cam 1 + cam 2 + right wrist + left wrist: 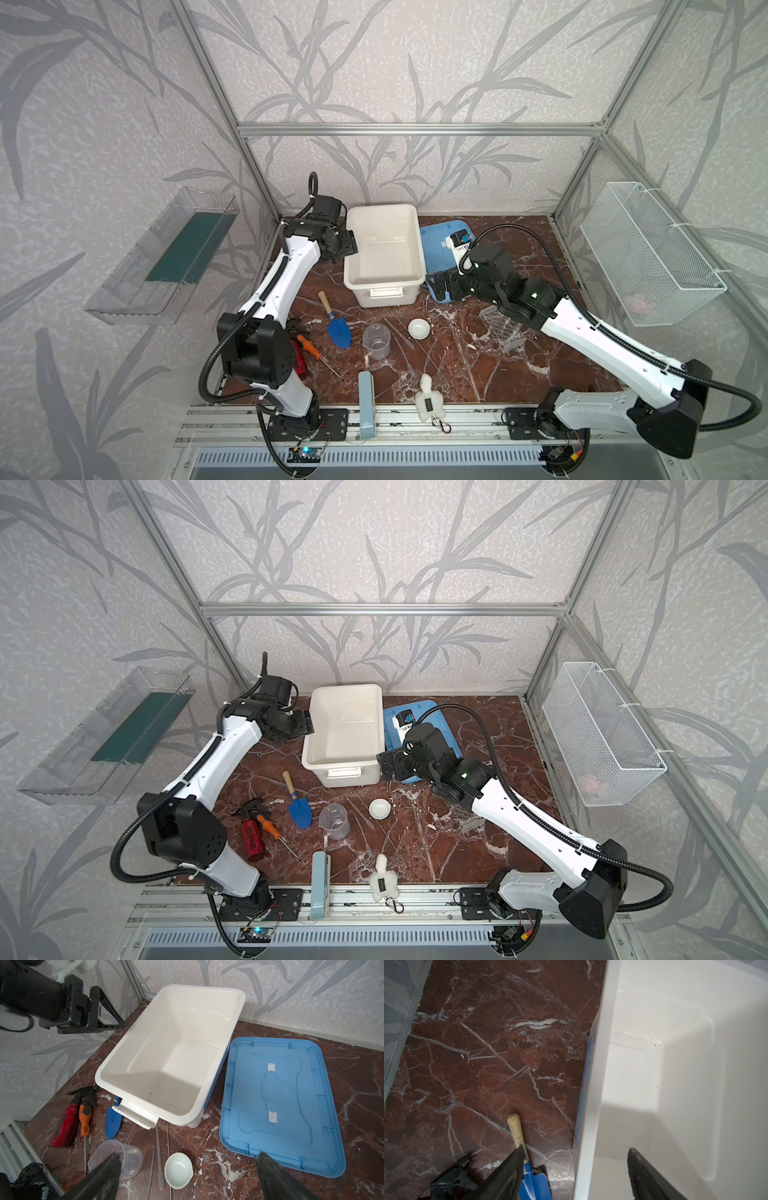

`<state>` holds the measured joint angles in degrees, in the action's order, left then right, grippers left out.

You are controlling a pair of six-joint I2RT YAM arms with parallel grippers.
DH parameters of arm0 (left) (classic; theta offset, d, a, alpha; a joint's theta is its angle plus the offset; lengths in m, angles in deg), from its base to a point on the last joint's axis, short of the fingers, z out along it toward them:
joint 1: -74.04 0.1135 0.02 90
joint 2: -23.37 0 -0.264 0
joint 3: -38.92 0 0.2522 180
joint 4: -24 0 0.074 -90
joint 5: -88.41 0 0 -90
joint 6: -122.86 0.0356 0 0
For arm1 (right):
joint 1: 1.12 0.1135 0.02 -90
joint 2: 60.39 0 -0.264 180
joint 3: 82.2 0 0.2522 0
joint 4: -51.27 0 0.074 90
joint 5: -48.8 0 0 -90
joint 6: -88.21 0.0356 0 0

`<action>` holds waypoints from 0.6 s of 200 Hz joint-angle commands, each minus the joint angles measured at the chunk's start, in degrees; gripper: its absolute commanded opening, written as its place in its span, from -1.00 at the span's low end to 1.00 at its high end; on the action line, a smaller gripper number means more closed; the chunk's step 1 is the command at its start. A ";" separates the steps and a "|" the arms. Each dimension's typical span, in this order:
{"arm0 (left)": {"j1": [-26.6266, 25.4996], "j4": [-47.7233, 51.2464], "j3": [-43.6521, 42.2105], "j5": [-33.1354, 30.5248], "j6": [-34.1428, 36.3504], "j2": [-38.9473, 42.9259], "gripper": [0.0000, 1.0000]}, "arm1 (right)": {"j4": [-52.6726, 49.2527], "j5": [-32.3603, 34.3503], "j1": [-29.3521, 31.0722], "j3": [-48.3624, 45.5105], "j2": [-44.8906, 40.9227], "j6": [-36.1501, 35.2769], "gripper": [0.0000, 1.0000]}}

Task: Organize the chemistry lab equipment
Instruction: 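Move both grippers away from the rack toward the white bin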

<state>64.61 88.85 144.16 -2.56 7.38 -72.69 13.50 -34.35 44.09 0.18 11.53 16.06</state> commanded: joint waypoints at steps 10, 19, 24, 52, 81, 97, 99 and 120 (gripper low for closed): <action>-0.24 0.66 2.79 -1.38 -0.06 -3.30 0.32 | 3.25 -1.75 0.23 -1.24 1.07 2.07 0.98; -0.32 0.30 3.56 -1.63 -0.58 -4.39 0.26 | 3.21 -2.42 0.30 -1.16 1.83 2.23 0.98; -0.32 0.78 4.34 -1.86 -0.84 -5.15 0.22 | 3.16 -2.65 0.32 -1.05 2.12 2.30 0.98; -0.24 3.39 8.37 -2.13 -1.57 -9.02 0.12 | 3.91 -3.09 0.32 -2.16 2.05 2.68 0.98; -0.32 6.99 12.74 -1.83 -2.54 -13.29 -0.06 | 4.28 -2.11 0.32 -3.56 1.04 2.55 0.98; -0.41 6.67 13.39 -1.21 -2.56 -14.18 -0.14 | 3.98 -2.64 0.32 -3.80 0.79 2.62 0.98; -0.37 6.59 13.46 -1.16 -2.56 -14.30 -0.15 | 4.02 -2.86 0.32 -3.94 0.77 2.61 0.98; -0.15 7.40 15.03 -0.23 -2.91 -16.08 -0.22 | 5.35 -6.99 0.40 -4.63 0.98 1.72 0.99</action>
<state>64.41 92.20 156.53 -3.13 5.20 -87.22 16.80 -37.52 44.11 -3.38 13.76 18.13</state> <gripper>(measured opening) 0.406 0.991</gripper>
